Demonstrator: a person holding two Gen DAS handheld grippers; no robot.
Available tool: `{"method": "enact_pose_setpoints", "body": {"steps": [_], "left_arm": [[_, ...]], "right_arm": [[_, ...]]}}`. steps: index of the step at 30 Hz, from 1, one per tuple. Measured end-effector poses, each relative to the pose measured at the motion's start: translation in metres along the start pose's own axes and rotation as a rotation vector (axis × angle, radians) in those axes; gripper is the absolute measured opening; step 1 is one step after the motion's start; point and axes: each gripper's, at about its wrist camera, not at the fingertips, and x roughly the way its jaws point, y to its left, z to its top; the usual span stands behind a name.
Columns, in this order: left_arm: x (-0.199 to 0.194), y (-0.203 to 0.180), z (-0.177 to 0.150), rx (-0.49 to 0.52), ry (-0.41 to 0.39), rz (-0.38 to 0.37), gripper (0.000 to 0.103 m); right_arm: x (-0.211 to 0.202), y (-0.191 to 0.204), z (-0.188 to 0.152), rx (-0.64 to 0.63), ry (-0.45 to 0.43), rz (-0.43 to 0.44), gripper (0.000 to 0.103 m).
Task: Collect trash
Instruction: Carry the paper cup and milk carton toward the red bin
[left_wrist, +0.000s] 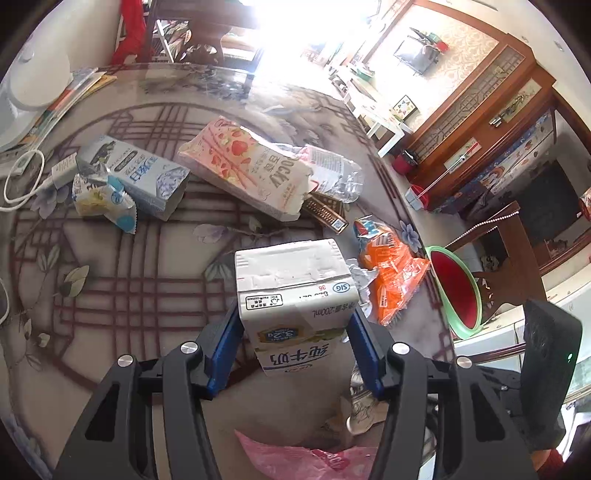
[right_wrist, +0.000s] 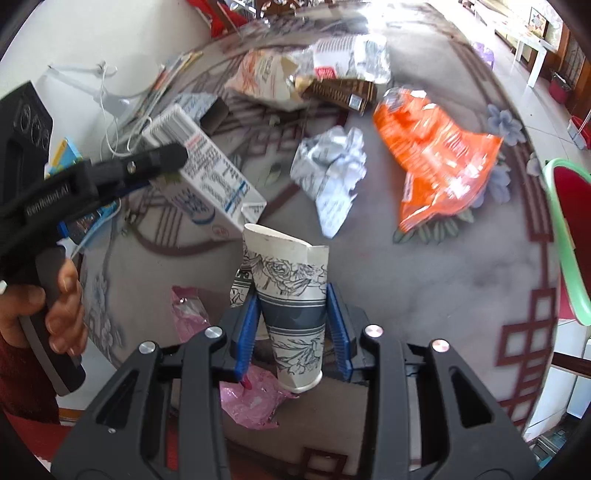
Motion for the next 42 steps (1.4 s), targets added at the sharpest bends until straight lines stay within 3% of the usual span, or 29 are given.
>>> {"method": "enact_pose_setpoints", "body": {"steps": [15, 42], "left_arm": [[-0.001, -0.047, -0.006, 0.008, -0.025, -0.021, 0.053], [0.026, -0.095, -0.007, 0.002, -0.016, 0.008, 0.053]], "right_arm": [[-0.045, -0.034, 0.006, 0.028, -0.104, 0.014, 0.035], [-0.062, -0.09, 0.004, 0.035, -0.113, 0.025, 0.035]]}}
